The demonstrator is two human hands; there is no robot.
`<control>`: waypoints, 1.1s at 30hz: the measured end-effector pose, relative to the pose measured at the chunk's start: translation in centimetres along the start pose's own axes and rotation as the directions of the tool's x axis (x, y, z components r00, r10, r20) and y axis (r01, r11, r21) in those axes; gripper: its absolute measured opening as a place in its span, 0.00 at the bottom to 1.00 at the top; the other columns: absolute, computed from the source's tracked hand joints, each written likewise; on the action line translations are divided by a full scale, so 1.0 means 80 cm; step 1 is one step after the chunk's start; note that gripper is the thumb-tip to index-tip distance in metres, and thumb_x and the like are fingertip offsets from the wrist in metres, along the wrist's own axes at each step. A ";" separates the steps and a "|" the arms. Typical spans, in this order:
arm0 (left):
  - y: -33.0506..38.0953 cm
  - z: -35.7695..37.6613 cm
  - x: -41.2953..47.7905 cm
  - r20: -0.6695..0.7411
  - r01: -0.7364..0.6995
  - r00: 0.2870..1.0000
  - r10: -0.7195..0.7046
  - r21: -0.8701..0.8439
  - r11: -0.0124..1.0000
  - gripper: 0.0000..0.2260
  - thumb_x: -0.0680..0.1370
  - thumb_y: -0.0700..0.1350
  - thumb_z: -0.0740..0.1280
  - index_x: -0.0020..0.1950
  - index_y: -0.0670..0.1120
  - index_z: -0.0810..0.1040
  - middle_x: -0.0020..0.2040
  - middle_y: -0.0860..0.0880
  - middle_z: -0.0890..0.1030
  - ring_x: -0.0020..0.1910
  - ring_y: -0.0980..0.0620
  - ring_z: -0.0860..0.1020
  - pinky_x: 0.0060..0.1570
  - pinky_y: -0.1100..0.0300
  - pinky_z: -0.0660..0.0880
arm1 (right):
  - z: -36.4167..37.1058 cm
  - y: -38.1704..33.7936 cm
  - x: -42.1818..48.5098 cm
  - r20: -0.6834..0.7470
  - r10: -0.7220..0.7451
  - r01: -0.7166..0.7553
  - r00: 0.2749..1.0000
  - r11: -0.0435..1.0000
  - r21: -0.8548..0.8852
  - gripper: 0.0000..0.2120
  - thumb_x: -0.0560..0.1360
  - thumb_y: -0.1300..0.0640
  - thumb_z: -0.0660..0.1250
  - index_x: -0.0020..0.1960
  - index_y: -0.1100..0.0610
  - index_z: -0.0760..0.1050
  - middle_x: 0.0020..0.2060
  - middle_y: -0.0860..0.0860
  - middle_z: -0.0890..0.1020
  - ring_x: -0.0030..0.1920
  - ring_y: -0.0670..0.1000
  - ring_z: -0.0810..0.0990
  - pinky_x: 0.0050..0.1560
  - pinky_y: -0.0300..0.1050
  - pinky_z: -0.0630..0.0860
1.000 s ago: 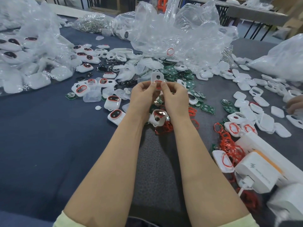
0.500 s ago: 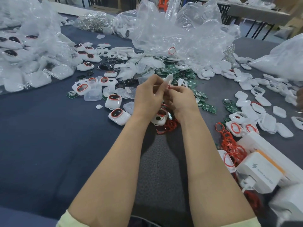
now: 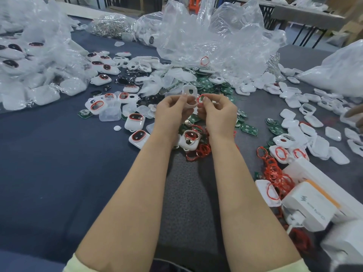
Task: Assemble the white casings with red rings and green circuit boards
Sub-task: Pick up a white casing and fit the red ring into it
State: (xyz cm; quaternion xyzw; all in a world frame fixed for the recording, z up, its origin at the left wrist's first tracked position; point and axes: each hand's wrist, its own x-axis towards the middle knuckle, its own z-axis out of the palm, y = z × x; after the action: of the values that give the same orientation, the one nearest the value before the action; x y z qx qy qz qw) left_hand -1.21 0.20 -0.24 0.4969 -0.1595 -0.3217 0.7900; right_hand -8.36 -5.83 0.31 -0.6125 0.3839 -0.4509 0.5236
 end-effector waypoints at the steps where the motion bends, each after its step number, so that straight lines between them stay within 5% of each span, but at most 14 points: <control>1: 0.000 0.001 0.000 0.005 0.027 1.000 -0.027 -0.036 0.999 0.07 0.81 0.39 0.62 0.44 0.41 0.77 0.41 0.47 0.83 0.40 0.53 0.82 0.49 0.62 0.79 | 0.000 0.000 0.001 -0.013 0.000 0.000 1.000 1.000 0.003 0.06 0.76 0.64 0.66 0.43 0.55 0.78 0.36 0.56 0.82 0.34 0.50 0.81 0.46 0.53 0.81; 6: 0.002 0.003 -0.001 0.039 0.058 0.998 -0.054 -0.104 0.993 0.04 0.81 0.37 0.61 0.48 0.41 0.74 0.42 0.46 0.83 0.40 0.54 0.82 0.50 0.62 0.79 | 0.003 0.001 -0.002 -0.059 -0.097 0.090 0.994 0.989 -0.118 0.04 0.75 0.61 0.67 0.43 0.54 0.78 0.40 0.55 0.83 0.43 0.55 0.82 0.51 0.54 0.79; 12: 0.000 0.005 -0.001 0.056 0.048 0.997 -0.045 -0.057 0.997 0.04 0.81 0.37 0.62 0.47 0.41 0.74 0.44 0.44 0.80 0.43 0.52 0.79 0.53 0.60 0.78 | 0.002 0.000 -0.005 -0.066 -0.227 0.210 0.972 0.956 -0.203 0.04 0.75 0.62 0.68 0.43 0.54 0.76 0.35 0.47 0.79 0.37 0.45 0.77 0.40 0.32 0.72; 19: -0.006 0.004 0.001 0.073 -0.034 0.997 0.031 0.041 0.999 0.04 0.81 0.38 0.62 0.48 0.41 0.75 0.42 0.45 0.81 0.44 0.51 0.80 0.55 0.57 0.78 | 0.003 0.002 -0.005 -0.063 -0.287 0.259 0.956 0.923 -0.283 0.03 0.75 0.61 0.68 0.45 0.60 0.81 0.37 0.46 0.79 0.37 0.41 0.75 0.39 0.24 0.67; 27: -0.007 0.003 0.003 0.045 -0.059 0.997 0.056 0.086 0.995 0.04 0.81 0.38 0.61 0.53 0.38 0.74 0.45 0.42 0.81 0.47 0.48 0.81 0.55 0.57 0.78 | 0.004 0.002 -0.002 -0.053 -0.216 0.195 0.975 0.944 -0.265 0.04 0.75 0.60 0.68 0.46 0.59 0.81 0.38 0.49 0.80 0.41 0.47 0.79 0.45 0.37 0.73; 33: -0.007 0.002 0.003 0.038 -0.097 0.995 0.092 0.162 0.982 0.04 0.81 0.39 0.62 0.52 0.39 0.75 0.44 0.43 0.81 0.46 0.49 0.81 0.53 0.57 0.79 | 0.006 0.002 -0.004 -0.073 -0.212 0.186 0.975 0.946 -0.265 0.03 0.75 0.59 0.69 0.44 0.57 0.80 0.36 0.47 0.79 0.39 0.45 0.77 0.44 0.36 0.73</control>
State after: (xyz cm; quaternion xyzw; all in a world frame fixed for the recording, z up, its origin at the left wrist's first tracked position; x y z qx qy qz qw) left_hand -1.31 -0.26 -0.66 0.5472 -0.2206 -0.2769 0.7585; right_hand -7.98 -5.38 0.11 -0.6873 0.4007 -0.4783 0.3720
